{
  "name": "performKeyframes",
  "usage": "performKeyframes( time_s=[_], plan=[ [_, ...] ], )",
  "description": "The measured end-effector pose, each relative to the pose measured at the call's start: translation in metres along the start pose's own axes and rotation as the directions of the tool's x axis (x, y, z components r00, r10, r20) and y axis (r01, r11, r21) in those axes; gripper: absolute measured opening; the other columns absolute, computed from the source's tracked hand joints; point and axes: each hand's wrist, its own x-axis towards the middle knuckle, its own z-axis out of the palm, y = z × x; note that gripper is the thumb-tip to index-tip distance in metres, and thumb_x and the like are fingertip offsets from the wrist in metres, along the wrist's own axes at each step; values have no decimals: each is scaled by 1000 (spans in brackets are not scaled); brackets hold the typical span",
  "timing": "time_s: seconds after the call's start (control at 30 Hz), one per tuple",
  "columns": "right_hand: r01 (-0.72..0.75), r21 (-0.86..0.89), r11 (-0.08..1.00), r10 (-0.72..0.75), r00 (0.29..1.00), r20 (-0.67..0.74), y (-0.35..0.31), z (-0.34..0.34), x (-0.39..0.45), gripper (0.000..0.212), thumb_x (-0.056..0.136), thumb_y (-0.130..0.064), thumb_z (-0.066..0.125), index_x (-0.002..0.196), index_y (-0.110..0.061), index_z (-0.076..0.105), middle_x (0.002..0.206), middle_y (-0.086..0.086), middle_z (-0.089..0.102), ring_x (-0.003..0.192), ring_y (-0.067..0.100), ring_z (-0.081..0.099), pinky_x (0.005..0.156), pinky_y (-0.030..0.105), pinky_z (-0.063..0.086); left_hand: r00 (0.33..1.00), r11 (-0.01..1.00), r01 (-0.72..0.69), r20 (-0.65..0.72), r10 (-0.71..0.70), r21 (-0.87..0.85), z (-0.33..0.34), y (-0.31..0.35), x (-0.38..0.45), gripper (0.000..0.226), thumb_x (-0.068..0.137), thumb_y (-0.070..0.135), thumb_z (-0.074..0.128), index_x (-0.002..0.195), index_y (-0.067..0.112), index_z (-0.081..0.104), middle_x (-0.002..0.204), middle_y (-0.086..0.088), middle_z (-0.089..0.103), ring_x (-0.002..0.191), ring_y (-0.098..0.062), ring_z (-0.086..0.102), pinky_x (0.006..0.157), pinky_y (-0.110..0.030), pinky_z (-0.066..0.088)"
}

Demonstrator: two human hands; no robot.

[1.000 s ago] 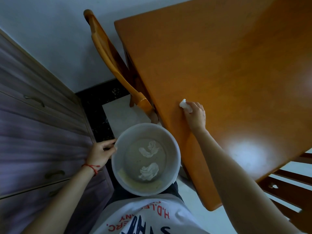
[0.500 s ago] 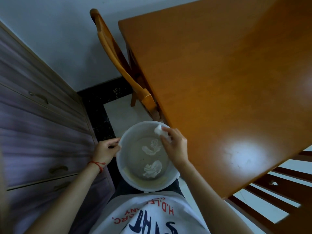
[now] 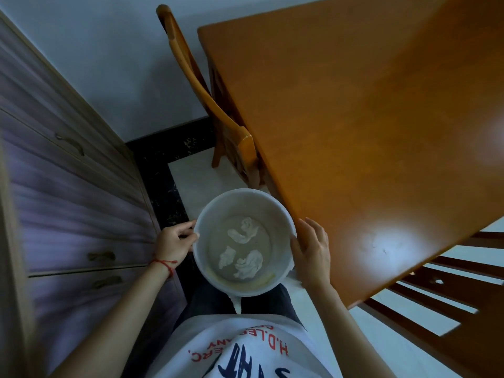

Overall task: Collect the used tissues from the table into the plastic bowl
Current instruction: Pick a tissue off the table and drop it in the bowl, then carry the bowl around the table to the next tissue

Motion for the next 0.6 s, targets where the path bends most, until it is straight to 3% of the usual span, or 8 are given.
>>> performKeyframes(
  time_s=[0.1,0.3,0.4,0.5,0.6],
  plan=[
    [-111,23,994,109,991,73,11,0,-14,45,89,-31,56,130,-16,44,130,7,50,114,22,49,94,40,48,1000,1000,-5,-8,5,1,-1,-7,-12,37,81,2,60,116,9,60,72,-3,66,56,-5,61,55,-12,52],
    [-202,144,969,160,952,262,28,4,-28,33,90,-26,52,123,-17,53,111,6,65,80,10,63,70,24,55,998,996,36,-45,-40,-84,2,-20,-43,38,82,-2,57,118,8,58,75,2,65,68,-14,60,49,-8,50],
    [-185,177,967,127,948,292,40,1,-29,30,90,-24,53,118,-14,57,101,4,68,72,7,64,64,20,55,993,993,60,-95,-70,-103,11,-29,-63,38,82,-2,56,119,7,58,79,-6,65,73,-22,59,52,-10,52],
    [-145,191,971,74,939,336,53,-8,-31,28,89,-23,55,115,-16,60,90,-9,65,71,-2,61,58,8,47,982,986,93,-149,-113,-139,23,-38,-86,38,82,-4,55,119,4,57,89,-9,64,78,-23,59,54,-13,53],
    [-103,204,974,21,928,371,62,-21,-38,26,88,-24,56,113,-18,60,83,-16,60,71,-5,60,55,7,45,969,983,98,-211,-130,-156,34,-43,-113,37,81,-5,56,116,4,59,79,-1,64,65,-11,60,50,-10,52]
  ],
)
